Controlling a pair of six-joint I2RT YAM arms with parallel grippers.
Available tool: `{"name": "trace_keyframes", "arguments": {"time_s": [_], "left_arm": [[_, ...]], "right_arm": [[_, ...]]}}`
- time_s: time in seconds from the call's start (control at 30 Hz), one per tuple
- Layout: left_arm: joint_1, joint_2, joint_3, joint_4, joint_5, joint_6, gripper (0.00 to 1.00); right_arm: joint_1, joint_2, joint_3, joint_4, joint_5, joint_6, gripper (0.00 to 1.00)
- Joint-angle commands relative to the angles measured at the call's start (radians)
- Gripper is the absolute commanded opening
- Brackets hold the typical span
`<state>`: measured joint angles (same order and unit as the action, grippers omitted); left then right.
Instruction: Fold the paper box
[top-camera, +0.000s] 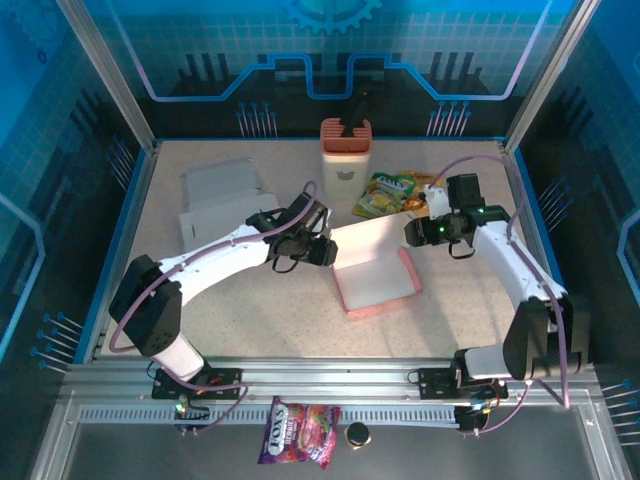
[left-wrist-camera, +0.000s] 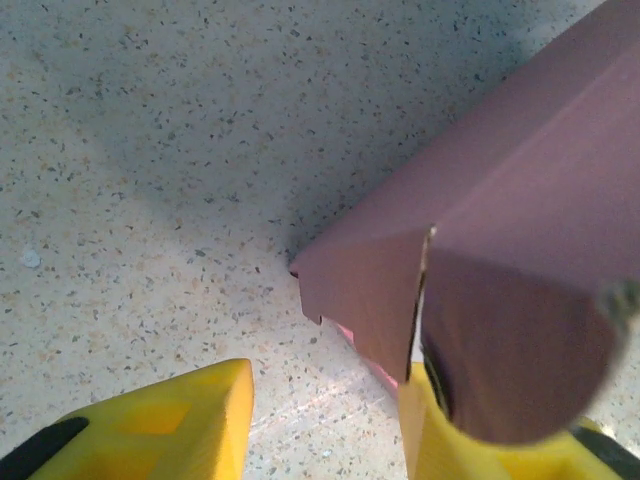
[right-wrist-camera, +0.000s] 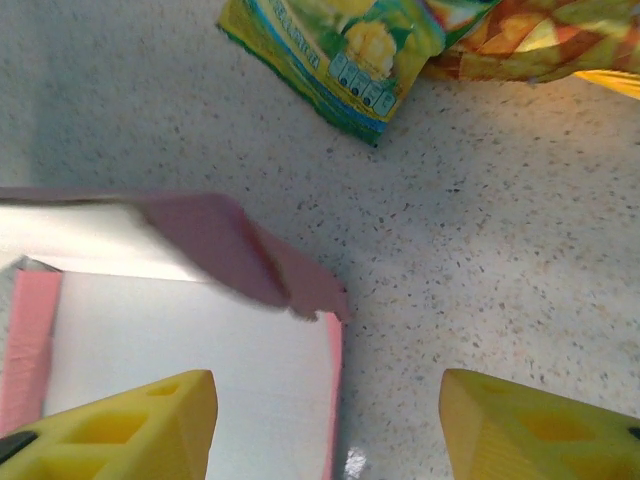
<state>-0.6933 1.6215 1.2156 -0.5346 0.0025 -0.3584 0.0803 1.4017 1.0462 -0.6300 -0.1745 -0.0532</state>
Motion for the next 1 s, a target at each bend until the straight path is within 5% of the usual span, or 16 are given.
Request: {"name": "trace_keyframes", "arguments": {"time_s": [0.0,0.33,0.77,0.97], "left_arm": [[-0.004,0.023,0.046,0.001,-0.035,0.016,0.40],[-0.003,0.067,0.095,-0.019,-0.040,0.019,0.23],[0.007,0.108,0.164,-0.058,-0.133,0.033,0.05],[0.081,0.112,0.184,-0.061,-0.113,0.038,0.01]], "right_arm": [[-0.029,0.040,0.034,0.045,-0.045,-0.115,0.61],[-0.018,0.110,0.060,0.071,-0.196,-0.157,0.44],[0.029,0.114,0.082,0.077,-0.093,-0.111,0.01],[0.106,0.078,0.061,0.173,-0.019,0.008,0.00]]}}
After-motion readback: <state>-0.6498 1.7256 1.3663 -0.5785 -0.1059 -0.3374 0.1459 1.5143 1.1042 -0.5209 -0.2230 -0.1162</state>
